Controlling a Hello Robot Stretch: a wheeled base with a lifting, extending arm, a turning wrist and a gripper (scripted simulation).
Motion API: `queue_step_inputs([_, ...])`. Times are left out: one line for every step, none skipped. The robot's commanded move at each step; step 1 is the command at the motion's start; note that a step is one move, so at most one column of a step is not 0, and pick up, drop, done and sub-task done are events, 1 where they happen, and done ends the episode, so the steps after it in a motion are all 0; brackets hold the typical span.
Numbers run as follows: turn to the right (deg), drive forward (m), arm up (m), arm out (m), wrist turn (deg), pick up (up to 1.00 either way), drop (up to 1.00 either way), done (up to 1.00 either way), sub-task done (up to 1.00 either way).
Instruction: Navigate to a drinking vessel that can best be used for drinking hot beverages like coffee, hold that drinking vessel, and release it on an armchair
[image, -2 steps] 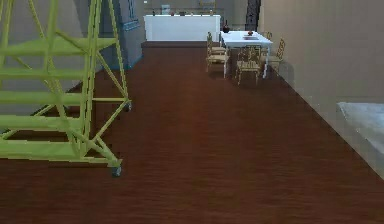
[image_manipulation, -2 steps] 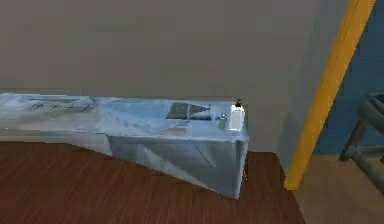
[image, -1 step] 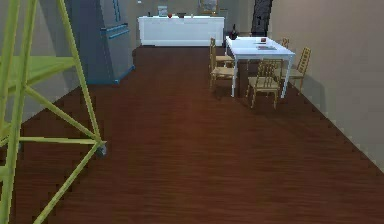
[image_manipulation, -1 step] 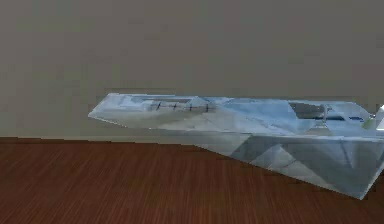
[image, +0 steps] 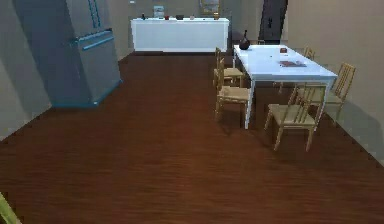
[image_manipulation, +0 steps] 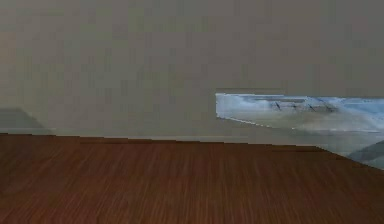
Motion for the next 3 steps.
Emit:
queue_step_inputs([0.0,1.00,0.00,0.00,0.0,0.00,0.00,0.00,0.00])
queue_step_inputs([-3.0,0.00,0.00,0.00,0.0,0.00,0.00,0.00,0.00])
queue_step_inputs([0.0,1.00,0.00,0.00,0.0,0.00,0.00,0.00,0.00])
